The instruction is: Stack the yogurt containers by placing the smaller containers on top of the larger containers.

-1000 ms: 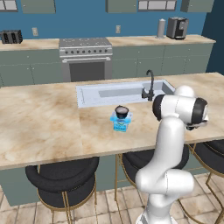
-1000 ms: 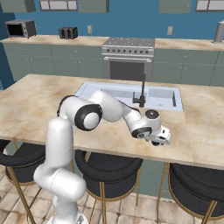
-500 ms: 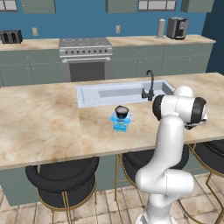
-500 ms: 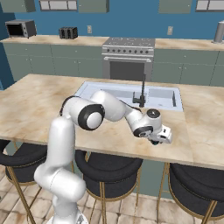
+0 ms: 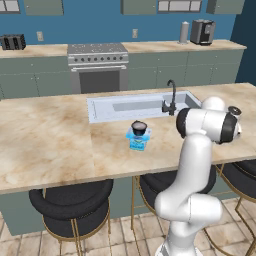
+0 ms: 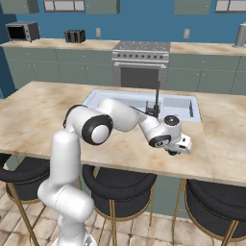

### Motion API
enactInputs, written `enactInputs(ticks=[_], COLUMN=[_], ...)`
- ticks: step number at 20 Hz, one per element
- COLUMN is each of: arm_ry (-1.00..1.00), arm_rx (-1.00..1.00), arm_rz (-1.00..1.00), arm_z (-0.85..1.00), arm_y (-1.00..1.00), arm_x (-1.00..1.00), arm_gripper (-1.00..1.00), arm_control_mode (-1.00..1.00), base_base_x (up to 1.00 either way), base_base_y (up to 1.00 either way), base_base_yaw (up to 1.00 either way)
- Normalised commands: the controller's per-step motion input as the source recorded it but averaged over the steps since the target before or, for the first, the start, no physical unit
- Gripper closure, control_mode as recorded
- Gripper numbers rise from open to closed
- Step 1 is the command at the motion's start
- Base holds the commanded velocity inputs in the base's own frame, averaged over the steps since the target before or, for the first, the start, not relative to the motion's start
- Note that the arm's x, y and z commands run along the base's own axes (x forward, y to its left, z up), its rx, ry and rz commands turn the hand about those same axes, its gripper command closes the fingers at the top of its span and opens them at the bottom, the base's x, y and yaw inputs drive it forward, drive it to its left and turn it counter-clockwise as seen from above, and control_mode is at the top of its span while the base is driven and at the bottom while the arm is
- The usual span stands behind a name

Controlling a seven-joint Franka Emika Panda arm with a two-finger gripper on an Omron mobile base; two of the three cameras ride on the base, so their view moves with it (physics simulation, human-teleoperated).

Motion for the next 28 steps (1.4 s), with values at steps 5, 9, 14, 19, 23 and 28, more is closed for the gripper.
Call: enactInputs(ticks=[5, 9, 14, 19, 23, 28], arm_ry=[-0.03, 0.00, 0.00, 0.04, 0.09, 0.08], arm_rx=[0.00, 0.00, 0.00, 0.03, 0.01, 0.00], arm_rz=[0.00, 0.00, 0.00, 0.00, 0.00, 0.00], arm_z=[0.53, 0.51, 0.51, 0.43, 0.39, 0.35], arm_y=[0.02, 0.09, 0.18, 0.35, 0.43, 0.52], arm_x=[-0.18, -0.16, -0.07, -0.09, -0.11, -0.19], arm_gripper=[1.00, 1.00, 1.00, 1.00, 1.00, 1.00], arm_control_mode=[-1.00, -1.00, -1.00, -1.00, -1.00, -1.00], base_base_x=[0.00, 0.00, 0.00, 0.00, 0.00, 0.00], base_base_y=[0.00, 0.00, 0.00, 0.00, 0.00, 0.00], base_base_yaw=[0.00, 0.00, 0.00, 0.00, 0.00, 0.00])
